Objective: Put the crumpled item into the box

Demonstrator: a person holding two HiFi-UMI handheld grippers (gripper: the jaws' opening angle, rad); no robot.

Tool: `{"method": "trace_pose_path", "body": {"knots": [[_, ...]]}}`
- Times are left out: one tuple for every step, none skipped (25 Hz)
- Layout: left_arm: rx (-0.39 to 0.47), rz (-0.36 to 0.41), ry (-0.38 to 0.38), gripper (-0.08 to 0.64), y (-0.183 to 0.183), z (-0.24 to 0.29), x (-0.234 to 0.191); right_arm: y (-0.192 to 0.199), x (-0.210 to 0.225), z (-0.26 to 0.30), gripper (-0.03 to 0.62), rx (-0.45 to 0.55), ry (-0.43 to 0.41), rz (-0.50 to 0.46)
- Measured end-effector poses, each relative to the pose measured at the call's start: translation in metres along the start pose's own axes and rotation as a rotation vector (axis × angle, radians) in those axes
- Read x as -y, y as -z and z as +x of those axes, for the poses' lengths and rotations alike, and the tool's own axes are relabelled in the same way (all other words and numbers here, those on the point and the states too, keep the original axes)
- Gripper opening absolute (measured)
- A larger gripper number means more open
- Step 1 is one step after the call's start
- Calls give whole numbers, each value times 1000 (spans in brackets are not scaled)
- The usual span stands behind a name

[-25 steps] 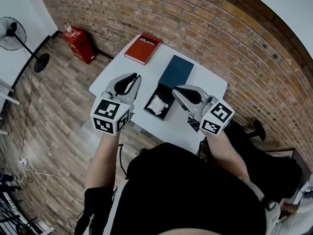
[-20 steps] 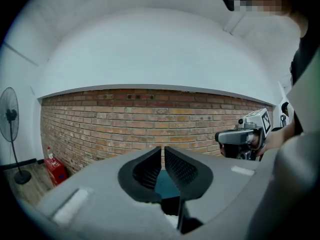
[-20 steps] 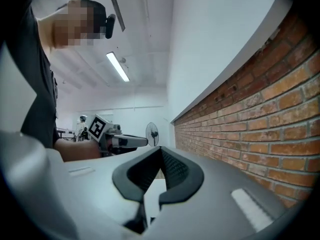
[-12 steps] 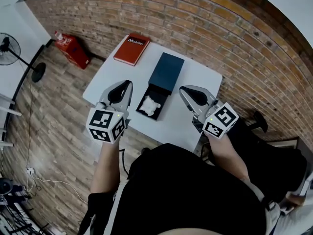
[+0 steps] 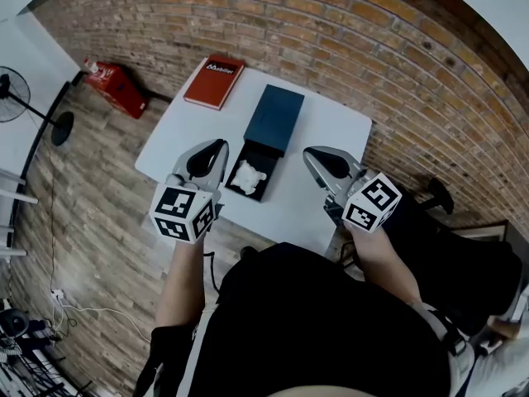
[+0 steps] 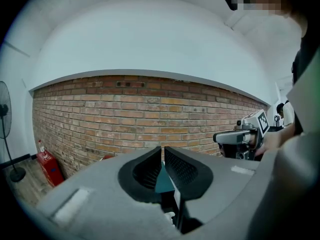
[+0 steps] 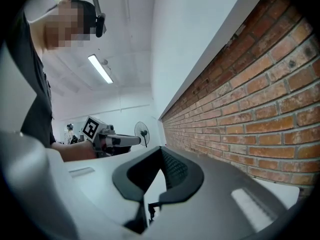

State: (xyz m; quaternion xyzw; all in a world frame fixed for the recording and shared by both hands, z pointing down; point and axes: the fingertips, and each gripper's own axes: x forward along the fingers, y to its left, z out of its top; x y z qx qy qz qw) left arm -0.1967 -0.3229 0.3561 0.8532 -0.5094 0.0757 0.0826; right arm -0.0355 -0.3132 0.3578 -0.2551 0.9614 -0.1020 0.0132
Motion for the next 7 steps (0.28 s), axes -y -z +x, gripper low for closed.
{"method": "trace_pose_path", "body": {"knots": [[-2, -2, 2, 28, 0, 1, 0, 1, 1, -1, -2, -2, 1, 5], [-4, -3, 3, 28, 1, 1, 1, 2, 2, -1, -2, -4, 2, 9], [-5, -5, 3, 28, 1, 1, 0, 3, 3, -1, -2, -6, 3, 13], [-8, -7, 4, 28, 2, 1, 0, 3, 3, -1, -2, -7, 4, 16], [-11, -9, 4, 28, 3, 0, 0, 4, 3, -1, -2, -8, 5, 19], [-14, -10, 5, 28, 5, 0, 0, 5, 3, -1, -2, -9, 5, 21], [-18, -12, 5, 28, 6, -1, -1, 6, 2, -1, -2, -10, 5, 24]]}}
